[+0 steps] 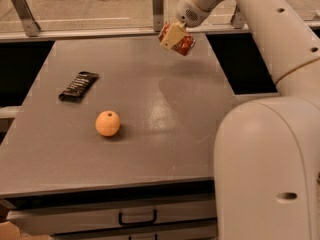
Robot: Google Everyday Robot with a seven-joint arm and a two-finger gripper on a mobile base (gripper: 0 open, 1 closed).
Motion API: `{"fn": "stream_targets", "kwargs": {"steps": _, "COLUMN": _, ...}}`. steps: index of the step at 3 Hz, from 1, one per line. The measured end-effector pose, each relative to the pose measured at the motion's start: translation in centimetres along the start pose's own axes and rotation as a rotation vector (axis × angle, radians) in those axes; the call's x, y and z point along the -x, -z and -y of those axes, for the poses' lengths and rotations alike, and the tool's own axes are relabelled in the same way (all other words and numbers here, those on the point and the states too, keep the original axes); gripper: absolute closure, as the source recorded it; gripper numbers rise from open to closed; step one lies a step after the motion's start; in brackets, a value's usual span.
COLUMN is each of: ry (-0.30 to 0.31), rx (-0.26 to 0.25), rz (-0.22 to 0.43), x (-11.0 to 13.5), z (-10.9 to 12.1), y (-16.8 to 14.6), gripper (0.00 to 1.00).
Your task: Place coke can upright
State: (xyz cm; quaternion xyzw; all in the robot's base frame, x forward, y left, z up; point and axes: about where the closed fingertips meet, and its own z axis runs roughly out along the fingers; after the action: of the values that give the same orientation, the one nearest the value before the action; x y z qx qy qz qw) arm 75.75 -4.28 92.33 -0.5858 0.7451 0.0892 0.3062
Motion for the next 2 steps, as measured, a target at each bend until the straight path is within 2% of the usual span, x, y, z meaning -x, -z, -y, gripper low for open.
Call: {"fn": "stream_targets", "kwargs": {"steps": 2, "ry": -0.111, "rx": 0.023, "rz": 0.354, "x": -0.9, "z": -0.9, "y": 3.8, "gripper": 1.0}}
